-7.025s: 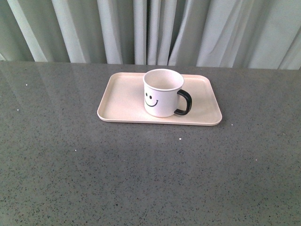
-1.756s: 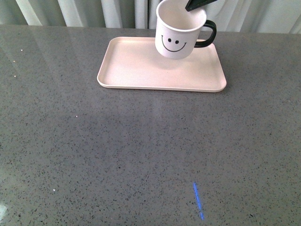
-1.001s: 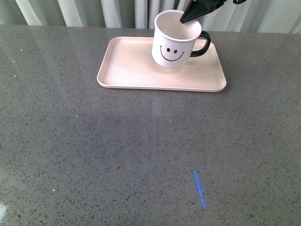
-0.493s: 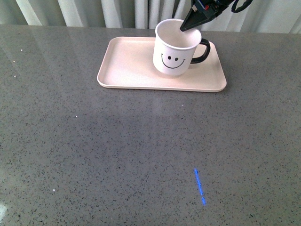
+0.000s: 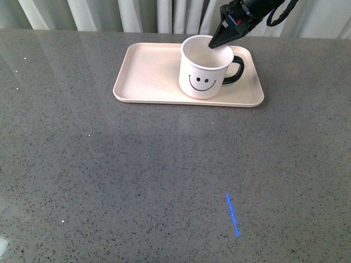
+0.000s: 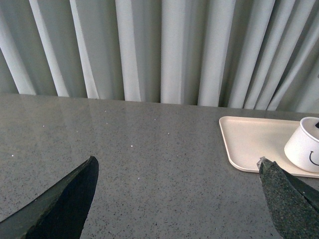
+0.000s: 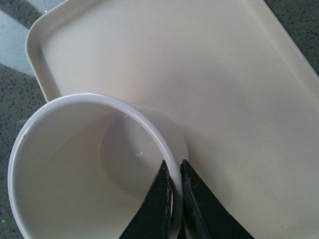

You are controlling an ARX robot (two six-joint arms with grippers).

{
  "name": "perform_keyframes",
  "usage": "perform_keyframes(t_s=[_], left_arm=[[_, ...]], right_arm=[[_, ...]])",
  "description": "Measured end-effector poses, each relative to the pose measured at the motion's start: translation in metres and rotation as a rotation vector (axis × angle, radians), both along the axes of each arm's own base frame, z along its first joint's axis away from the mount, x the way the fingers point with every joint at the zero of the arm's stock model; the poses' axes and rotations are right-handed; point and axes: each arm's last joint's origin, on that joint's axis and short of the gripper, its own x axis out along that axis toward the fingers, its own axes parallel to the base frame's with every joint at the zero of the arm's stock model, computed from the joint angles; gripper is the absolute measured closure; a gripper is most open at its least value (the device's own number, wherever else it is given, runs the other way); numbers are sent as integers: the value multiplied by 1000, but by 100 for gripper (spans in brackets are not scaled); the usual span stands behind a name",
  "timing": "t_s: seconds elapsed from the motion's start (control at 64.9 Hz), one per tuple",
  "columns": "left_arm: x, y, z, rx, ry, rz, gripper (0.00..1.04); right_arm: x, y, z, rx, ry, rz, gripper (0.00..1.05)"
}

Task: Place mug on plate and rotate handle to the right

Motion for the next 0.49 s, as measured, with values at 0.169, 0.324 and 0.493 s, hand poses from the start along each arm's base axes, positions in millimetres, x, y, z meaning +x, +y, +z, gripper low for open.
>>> perform_keyframes(t_s=[0.169, 0.324, 0.493], left_arm=[[0, 0, 0, 0, 0, 0, 9], [0, 0, 0, 0, 0, 0, 9], [0, 0, 0, 0, 0, 0, 9]], right_arm=[[0, 0, 0, -8, -10, 11, 103], [0, 2, 1, -16, -8, 22, 86], [1, 5, 1, -19, -14, 38, 56]])
